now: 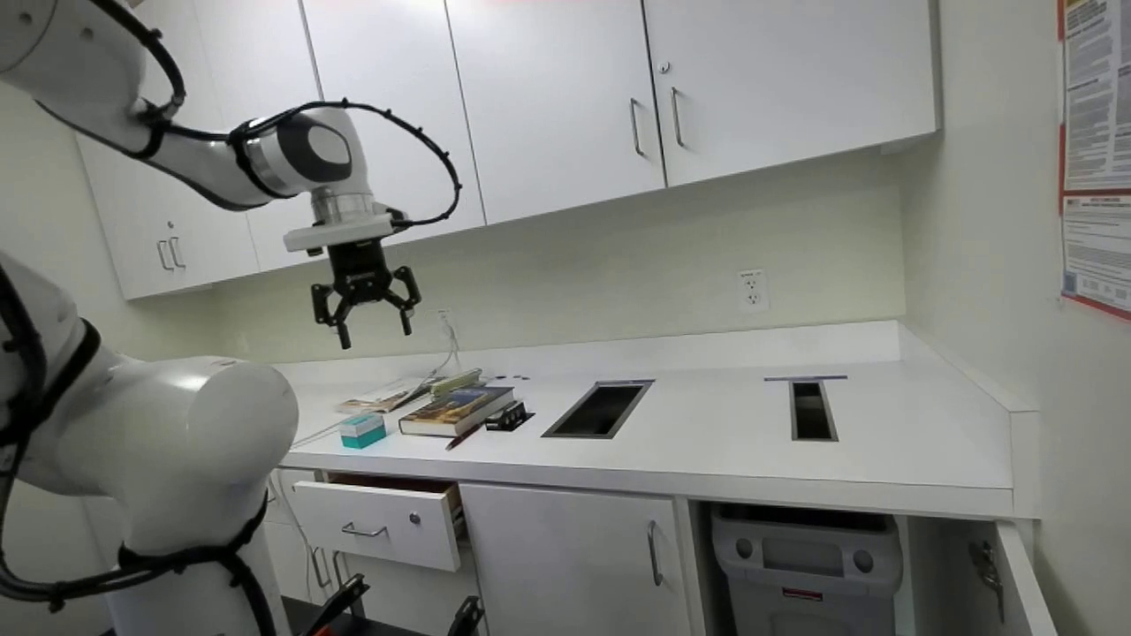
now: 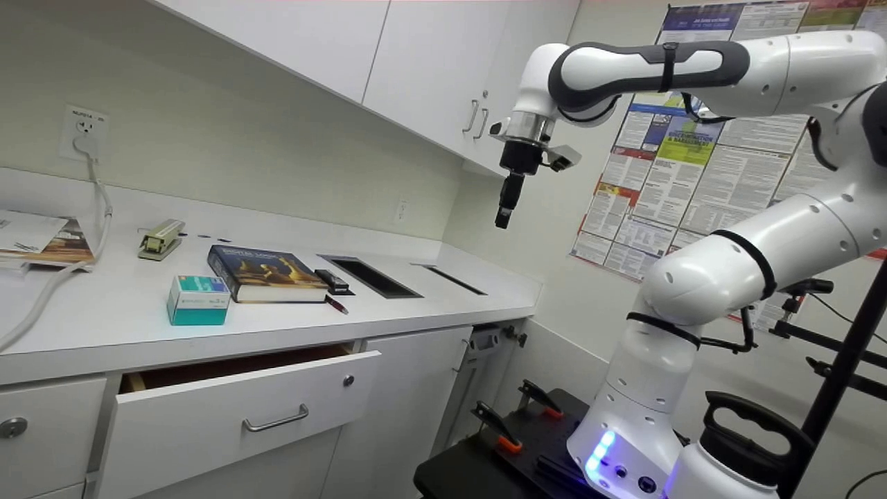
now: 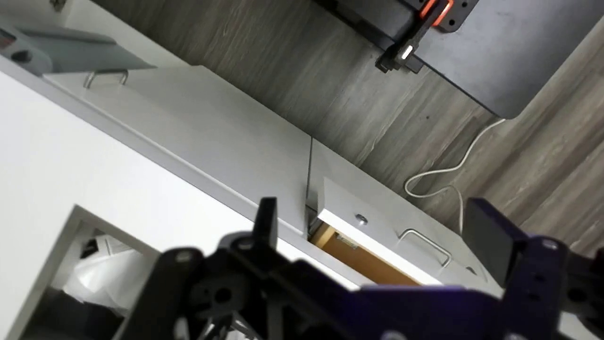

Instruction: Open the drawer below the book

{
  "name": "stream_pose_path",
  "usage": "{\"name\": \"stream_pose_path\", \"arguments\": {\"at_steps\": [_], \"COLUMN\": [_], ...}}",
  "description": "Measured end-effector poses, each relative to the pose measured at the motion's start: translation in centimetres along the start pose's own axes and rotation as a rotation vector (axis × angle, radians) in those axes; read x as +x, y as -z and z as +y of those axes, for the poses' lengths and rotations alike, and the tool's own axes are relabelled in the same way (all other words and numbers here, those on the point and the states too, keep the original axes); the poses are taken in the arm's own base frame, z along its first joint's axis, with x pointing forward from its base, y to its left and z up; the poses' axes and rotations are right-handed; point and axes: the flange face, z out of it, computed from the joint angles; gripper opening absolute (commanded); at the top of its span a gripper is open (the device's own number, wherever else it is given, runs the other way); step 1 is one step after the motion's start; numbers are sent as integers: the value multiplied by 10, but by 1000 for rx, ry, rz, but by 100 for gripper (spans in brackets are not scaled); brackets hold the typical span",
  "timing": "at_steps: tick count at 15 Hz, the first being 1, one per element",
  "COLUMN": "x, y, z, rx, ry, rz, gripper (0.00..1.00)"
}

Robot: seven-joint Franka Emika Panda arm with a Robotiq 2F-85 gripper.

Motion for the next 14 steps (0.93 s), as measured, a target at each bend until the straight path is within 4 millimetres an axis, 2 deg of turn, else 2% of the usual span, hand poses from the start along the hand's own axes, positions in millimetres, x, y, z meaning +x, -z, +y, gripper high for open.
{"name": "stream_pose_path", "arguments": {"at_steps": [3,5,6,8,14], "x": [20,25,24,24,24], "y": [-17,-26,-29,-31,-31], "z": [-68,-109,-123,-132,-130], "rx": [-69,-103,-112,-116,-122], "ry": [185,299,339,364,360], "rz": [15,22,21,20,18], "gripper": [100,100,100,100,100]}}
